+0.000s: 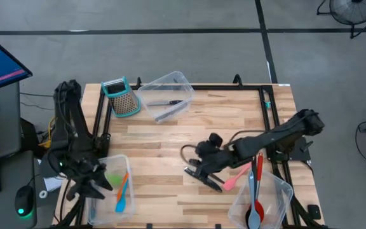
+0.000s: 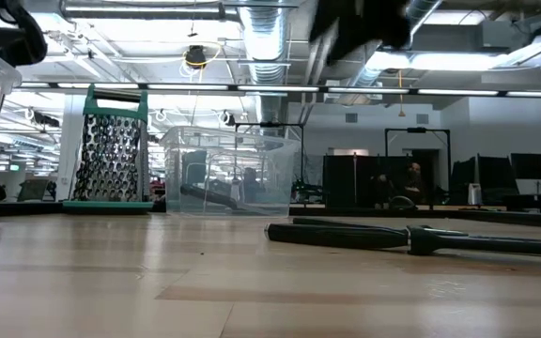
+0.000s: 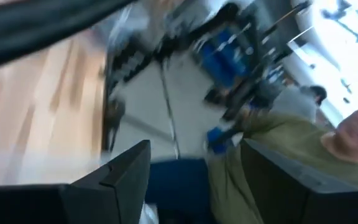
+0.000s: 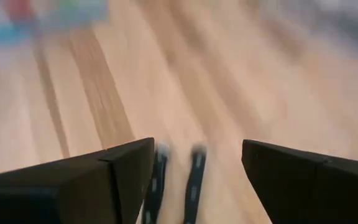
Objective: Pick & Place Kitchen Items
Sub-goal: Put the black knife into the top transparent bin
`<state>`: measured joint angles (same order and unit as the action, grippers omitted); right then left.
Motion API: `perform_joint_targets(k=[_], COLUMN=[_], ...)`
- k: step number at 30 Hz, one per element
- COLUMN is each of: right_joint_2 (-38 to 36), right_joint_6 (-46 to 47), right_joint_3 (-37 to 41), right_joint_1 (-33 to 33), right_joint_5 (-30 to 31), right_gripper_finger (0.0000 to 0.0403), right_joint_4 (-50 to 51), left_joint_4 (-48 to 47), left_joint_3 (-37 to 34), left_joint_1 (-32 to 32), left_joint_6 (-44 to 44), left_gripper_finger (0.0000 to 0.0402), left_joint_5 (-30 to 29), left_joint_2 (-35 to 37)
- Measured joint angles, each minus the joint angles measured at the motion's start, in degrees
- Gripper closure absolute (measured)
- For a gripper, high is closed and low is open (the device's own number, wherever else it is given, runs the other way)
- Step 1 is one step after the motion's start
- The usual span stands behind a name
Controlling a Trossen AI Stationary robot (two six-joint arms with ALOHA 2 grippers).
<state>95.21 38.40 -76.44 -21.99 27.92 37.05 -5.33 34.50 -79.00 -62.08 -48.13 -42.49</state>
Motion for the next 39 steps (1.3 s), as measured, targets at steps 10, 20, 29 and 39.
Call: perform_joint_targets(k=[10,20,29,39], right_joint_2=[14.91,17.61,20.64,23.64], right_joint_6=[-0.74,-4.08,-2.67,-0.83], right_joint_3=[0.07,-0.02,0.00,-0.33], right_joint_1=[6.73,9.79,9.52,8.11], right_joint_5=[-21.49,-26.42,-25.07,-22.57], right_gripper_finger=[0.0168,0.0168,0.0168,0.0236], right_joint_4=[2.76,0.19,0.10,0.21], left_joint_4=[12.69,12.84,12.89,13.00], left_joint_3=[0.00,0.00,0.00,0.00], left_joint_1=[0.00,0.00,0.00,0.00], left_joint_6=[27.68,28.89,30.16,30.18], left_gripper_finger=[0.0182,0.0182,0.0187,0.0188], left_joint_5=[-10.17,-10.59,-10.59,-10.85], left_joint_2=[1.63,1.63,1.63,1.63])
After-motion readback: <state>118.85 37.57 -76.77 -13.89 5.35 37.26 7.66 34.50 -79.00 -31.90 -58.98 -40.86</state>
